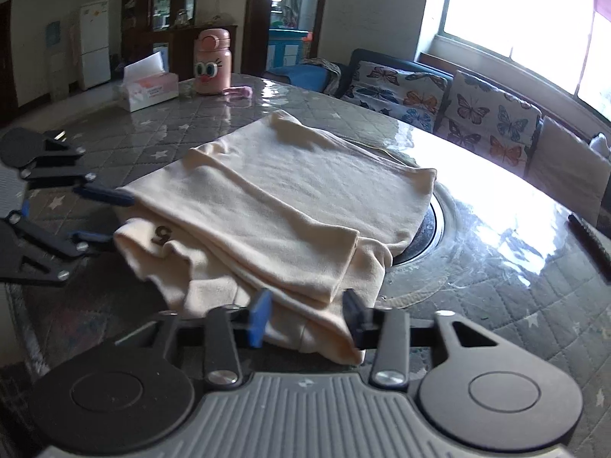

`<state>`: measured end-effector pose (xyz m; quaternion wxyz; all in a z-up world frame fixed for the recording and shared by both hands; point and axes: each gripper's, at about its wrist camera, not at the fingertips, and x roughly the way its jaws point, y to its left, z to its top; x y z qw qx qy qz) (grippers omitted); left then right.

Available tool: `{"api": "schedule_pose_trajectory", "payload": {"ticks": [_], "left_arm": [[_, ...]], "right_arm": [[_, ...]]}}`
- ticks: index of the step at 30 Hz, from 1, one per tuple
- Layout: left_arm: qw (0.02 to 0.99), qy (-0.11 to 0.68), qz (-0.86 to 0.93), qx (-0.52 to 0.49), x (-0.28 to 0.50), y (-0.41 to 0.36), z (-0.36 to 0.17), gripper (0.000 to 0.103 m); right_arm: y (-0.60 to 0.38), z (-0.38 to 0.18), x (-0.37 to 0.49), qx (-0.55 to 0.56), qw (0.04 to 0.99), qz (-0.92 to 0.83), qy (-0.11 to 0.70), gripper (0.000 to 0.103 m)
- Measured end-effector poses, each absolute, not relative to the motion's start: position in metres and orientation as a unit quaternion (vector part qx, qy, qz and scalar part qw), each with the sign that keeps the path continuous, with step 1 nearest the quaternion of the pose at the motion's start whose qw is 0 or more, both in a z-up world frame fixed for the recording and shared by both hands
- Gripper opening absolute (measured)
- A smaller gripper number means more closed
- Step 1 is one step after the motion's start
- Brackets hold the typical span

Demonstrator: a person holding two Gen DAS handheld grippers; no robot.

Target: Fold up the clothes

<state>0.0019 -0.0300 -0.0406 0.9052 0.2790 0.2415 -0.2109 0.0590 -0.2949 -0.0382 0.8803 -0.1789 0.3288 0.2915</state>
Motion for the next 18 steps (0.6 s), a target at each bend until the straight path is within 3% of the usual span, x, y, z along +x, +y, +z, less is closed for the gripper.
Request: {"api": "schedule_pose_trajectory", "payload": {"ticks": [3,10,14,16,18], "left_arm": [[0.912,0.24,-0.21,0.26,0.008,-0.028,-0.035,0.016],[0.93,0.235,-0.197,0.201,0.029,-0.022,-0.014,0.011],[0.934,0.237,-0.195,0.186,0.041,-0.021,-0.007,0.011],[0.933,0.24,-0.194,0.183,0.045,-0.02,-0.007,0.011],[0.933,0.244,-0.194,0.18,0.047,-0.019,-0.008,0.011]], "right_arm": [[-0.293,-0.039,0.05,-0.198,0.872,0.308,0.325,0.058],[-0.275,-0.051,0.037,-0.256,0.855,0.337,0.298,0.073],[-0.265,-0.054,0.045,-0.261,0.855,0.346,0.283,0.073],[-0.261,-0.054,0.051,-0.257,0.857,0.348,0.281,0.067],[-0.259,-0.055,0.062,-0.244,0.857,0.351,0.287,0.05]]}}
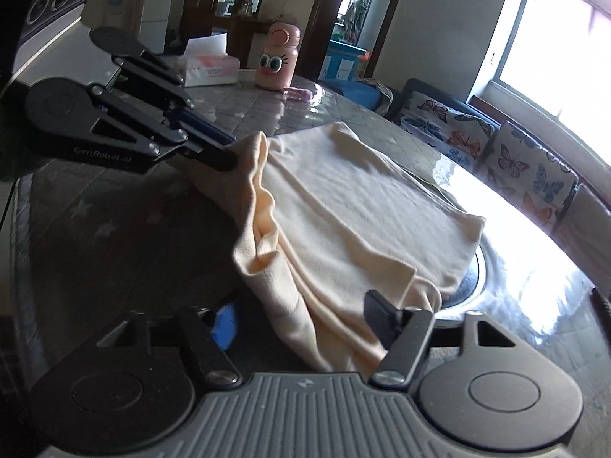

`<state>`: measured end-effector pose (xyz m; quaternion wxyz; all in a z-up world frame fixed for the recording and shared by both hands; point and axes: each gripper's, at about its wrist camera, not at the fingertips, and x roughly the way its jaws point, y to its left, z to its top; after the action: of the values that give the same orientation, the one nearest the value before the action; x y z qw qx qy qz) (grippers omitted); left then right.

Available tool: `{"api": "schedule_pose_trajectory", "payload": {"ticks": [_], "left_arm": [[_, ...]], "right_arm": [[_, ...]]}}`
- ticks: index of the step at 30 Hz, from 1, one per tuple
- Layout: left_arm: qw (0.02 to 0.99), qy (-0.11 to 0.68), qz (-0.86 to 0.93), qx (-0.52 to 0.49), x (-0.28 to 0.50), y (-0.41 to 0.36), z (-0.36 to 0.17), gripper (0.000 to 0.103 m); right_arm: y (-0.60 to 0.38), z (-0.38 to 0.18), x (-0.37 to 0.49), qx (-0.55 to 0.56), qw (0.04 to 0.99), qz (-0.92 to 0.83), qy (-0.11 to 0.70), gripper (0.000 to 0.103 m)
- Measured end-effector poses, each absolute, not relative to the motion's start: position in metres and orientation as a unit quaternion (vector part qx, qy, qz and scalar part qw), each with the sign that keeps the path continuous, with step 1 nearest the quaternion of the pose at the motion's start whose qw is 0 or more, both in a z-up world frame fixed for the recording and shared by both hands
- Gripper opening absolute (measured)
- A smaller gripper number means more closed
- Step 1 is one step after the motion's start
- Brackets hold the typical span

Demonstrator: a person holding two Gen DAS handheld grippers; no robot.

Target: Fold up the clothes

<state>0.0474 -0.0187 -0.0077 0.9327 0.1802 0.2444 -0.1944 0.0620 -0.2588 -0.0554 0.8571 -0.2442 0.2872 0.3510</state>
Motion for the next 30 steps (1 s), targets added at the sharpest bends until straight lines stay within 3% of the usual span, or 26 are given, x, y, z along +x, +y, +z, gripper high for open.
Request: {"api": "schedule_pose_trajectory", "payload": {"ticks": [3,6,12,19,20,22,23,30], "left_arm": [[0.931,0.25,-0.196,0.178,0.049,-0.016,-0.009,0.014],[0.93,0.25,-0.197,0.182,0.041,-0.012,-0.011,0.016],[0.925,0.241,-0.19,0.224,0.02,-0.01,-0.02,0.036],[0.914,0.241,-0.177,0.273,0.021,-0.01,-0.037,0.036],[0.913,0.241,-0.177,0.276,0.021,-0.01,-0.038,0.035],[0.912,0.241,-0.177,0.281,0.02,-0.01,-0.04,0.015],[0.912,0.242,-0.178,0.278,0.02,-0.009,-0.039,0.01],[0.924,0.232,-0.19,0.237,-0.008,0.002,-0.012,0.006]], "right_arm": [[-0.259,-0.056,0.077,-0.214,0.856,0.354,0.311,0.025],[-0.263,-0.054,0.088,-0.182,0.857,0.354,0.328,0.016],[-0.269,-0.043,0.099,-0.128,0.865,0.348,0.338,0.013],[-0.27,-0.038,0.097,-0.105,0.875,0.337,0.331,0.012],[-0.27,-0.037,0.096,-0.103,0.876,0.336,0.33,0.012],[-0.271,-0.037,0.093,-0.1,0.878,0.335,0.326,0.011],[-0.271,-0.036,0.092,-0.099,0.879,0.334,0.324,0.011],[-0.274,-0.025,0.072,-0.101,0.882,0.341,0.308,0.01]]}}
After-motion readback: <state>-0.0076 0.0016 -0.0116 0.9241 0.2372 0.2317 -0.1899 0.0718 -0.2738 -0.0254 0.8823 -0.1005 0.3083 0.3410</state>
